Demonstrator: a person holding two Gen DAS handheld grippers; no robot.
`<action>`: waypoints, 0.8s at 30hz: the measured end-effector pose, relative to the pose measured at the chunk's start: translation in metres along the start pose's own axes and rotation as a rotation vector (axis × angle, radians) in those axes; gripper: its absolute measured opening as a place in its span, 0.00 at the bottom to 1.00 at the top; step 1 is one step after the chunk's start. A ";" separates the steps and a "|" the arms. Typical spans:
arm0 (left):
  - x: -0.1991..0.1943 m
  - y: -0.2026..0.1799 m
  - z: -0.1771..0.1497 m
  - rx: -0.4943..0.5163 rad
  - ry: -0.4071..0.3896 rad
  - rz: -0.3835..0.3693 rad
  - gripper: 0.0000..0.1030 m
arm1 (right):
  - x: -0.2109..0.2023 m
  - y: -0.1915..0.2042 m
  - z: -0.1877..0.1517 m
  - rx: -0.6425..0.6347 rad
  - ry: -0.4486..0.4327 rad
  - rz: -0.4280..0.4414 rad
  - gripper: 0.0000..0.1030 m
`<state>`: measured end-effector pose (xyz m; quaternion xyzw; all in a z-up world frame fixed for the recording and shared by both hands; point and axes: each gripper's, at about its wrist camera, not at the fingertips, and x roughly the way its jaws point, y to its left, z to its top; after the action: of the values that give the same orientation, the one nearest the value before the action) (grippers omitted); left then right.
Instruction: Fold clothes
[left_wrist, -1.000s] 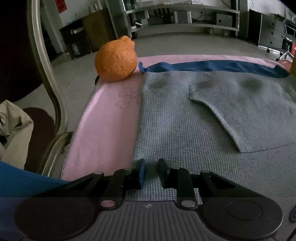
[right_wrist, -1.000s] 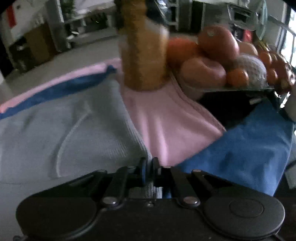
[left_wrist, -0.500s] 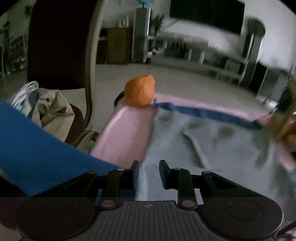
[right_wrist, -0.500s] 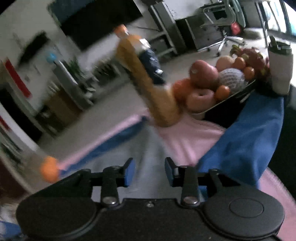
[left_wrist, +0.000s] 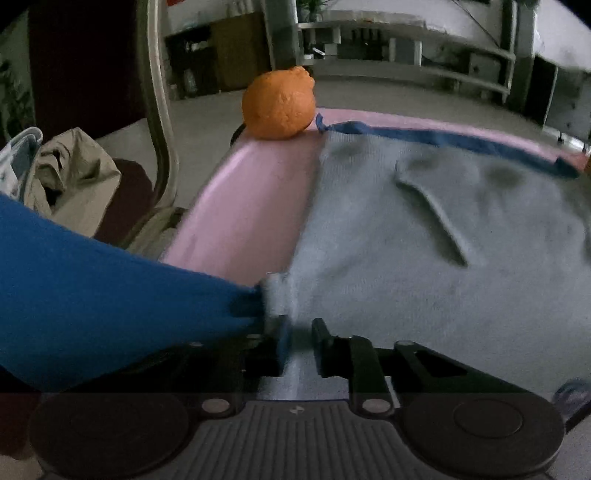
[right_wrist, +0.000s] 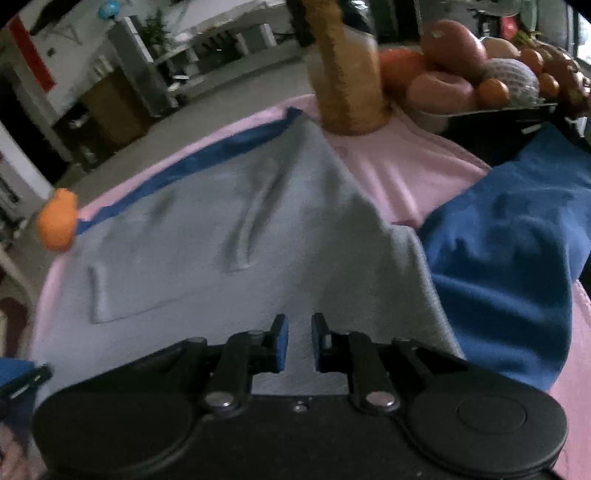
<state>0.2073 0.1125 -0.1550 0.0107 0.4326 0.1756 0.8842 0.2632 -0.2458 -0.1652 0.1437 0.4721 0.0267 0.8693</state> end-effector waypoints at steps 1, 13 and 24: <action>-0.003 0.001 -0.004 0.019 0.006 0.004 0.18 | 0.003 -0.003 -0.004 -0.001 0.011 -0.017 0.10; -0.124 0.047 -0.075 -0.078 -0.143 -0.219 0.18 | -0.121 -0.050 -0.070 0.106 -0.141 0.172 0.17; -0.167 0.017 -0.159 0.061 0.036 -0.416 0.33 | -0.153 -0.056 -0.156 0.160 -0.059 0.484 0.40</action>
<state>-0.0138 0.0542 -0.1244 -0.0551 0.4466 -0.0239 0.8927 0.0437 -0.2925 -0.1363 0.3217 0.3989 0.1921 0.8370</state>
